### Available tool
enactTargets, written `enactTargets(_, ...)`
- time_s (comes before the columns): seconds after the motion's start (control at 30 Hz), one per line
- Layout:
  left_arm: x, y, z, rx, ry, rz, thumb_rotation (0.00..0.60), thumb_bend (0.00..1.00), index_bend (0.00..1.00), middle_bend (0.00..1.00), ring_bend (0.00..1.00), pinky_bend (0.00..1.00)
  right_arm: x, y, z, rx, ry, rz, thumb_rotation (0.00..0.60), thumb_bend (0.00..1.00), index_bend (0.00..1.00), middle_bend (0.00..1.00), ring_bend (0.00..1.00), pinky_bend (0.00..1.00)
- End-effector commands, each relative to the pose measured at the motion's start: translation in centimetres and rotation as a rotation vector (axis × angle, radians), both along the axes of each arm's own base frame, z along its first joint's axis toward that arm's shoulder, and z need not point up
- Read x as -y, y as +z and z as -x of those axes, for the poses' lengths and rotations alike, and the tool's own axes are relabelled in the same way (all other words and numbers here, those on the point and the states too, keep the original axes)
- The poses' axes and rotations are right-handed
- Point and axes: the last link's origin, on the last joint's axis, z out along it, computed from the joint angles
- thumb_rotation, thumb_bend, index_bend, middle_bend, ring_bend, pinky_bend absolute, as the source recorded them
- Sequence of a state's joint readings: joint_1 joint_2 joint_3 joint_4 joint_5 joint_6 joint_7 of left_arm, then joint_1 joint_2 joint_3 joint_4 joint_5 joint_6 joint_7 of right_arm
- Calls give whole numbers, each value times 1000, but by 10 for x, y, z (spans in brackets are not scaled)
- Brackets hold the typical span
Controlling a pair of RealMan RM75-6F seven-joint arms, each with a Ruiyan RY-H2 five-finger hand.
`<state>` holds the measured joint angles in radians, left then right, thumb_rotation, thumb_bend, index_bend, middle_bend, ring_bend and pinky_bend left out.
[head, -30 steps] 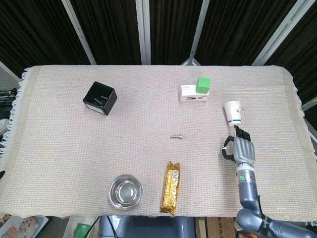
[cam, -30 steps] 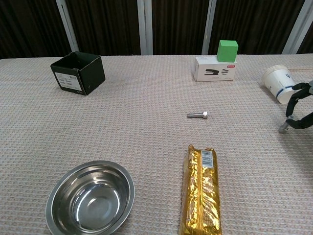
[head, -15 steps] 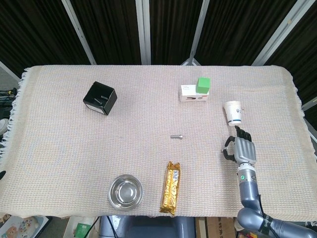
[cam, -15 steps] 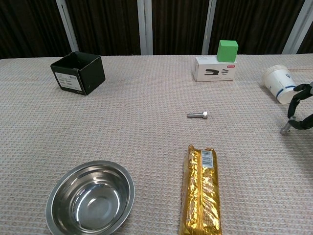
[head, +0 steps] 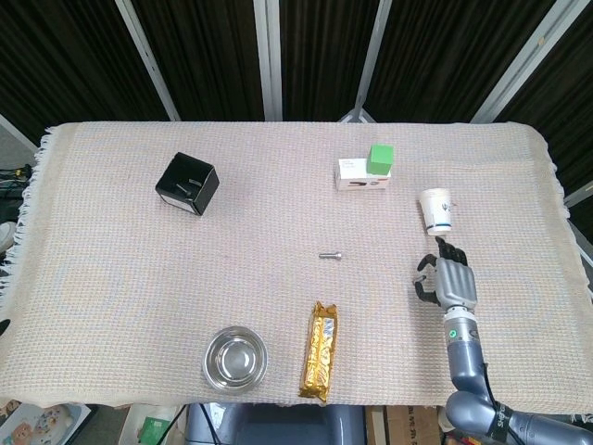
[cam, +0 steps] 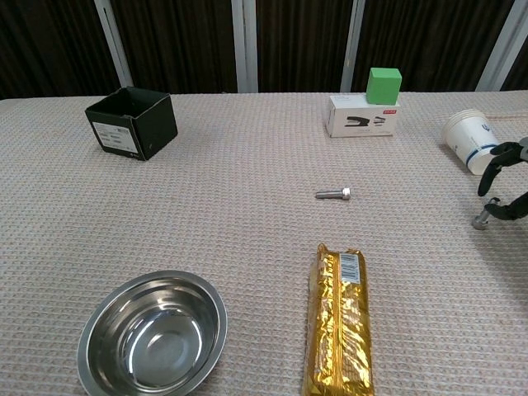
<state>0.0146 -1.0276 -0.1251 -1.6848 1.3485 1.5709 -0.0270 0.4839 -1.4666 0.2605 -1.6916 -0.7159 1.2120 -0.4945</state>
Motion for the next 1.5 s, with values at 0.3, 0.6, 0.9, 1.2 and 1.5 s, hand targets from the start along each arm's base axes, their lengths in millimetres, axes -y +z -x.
enactTargets(0.3,-1,1,1,4,4,-3,600,65,173,114,12,30,14,0,-75,-121,231,57,600,355,348,0,0,0)
enactTargets(0.6,-2,1,3,12,7,5,600,65,174,114,12,30,39,-37,-127,-163,197,15,600,353,348,0,0,0)
enactTargets(0.9,-6,2,6,23,13,16,600,65,174,114,12,30,46,-71,-144,-140,138,1,600,347,348,0,0,0)
enactTargets(1.2,-6,3,7,33,10,17,600,65,175,114,12,30,49,-92,-142,-141,116,2,600,348,351,0,0,0)
enactTargets(1.5,-7,4,8,41,10,14,600,65,175,114,12,30,46,-110,-147,-120,128,-12,600,347,376,0,0,0)
